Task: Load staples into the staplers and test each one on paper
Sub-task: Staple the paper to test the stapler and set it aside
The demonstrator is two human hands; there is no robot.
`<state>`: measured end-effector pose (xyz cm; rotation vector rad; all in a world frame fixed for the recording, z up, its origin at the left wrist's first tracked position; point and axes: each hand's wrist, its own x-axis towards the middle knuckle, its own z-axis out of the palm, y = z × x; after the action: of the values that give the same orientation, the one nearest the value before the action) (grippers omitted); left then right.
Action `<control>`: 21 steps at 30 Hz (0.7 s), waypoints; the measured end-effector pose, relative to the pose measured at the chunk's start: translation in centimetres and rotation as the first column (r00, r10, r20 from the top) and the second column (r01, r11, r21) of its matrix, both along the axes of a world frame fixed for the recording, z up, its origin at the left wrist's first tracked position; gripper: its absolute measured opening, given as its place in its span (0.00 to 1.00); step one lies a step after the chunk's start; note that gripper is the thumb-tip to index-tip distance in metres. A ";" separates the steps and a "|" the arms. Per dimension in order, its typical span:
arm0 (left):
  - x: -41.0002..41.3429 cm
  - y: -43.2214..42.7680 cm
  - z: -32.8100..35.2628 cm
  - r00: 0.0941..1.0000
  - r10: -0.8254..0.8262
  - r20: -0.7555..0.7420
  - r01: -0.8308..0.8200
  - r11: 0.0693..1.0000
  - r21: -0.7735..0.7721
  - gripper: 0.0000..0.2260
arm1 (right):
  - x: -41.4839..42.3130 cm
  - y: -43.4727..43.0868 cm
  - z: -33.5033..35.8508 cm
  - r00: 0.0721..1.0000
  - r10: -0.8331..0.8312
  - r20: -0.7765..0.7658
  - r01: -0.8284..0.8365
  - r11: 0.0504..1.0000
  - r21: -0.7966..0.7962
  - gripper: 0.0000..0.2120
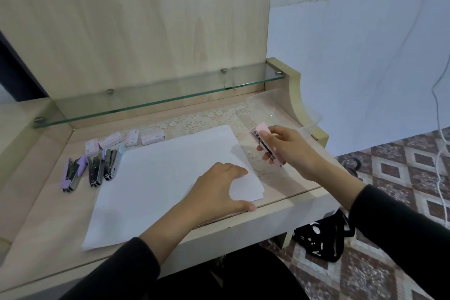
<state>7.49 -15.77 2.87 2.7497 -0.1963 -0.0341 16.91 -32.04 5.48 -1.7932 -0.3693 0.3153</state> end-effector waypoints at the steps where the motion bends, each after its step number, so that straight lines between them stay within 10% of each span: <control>1: 0.0 0.0 -0.1 1.000 -0.001 0.009 0.001 1.000 -0.003 0.32 | 0.0 0.0 -0.1 1.000 -0.001 0.018 0.000 1.000 0.002 0.07; 21: -0.2 2.9 0.9 0.888 0.219 0.404 -0.063 0.929 -0.366 0.13 | 0.7 0.8 -1.2 0.995 0.050 0.087 -0.055 0.997 0.052 0.10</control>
<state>7.29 -12.90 3.72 2.3716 -0.1036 0.6119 17.59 -31.22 4.30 -1.7499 -0.4818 0.2634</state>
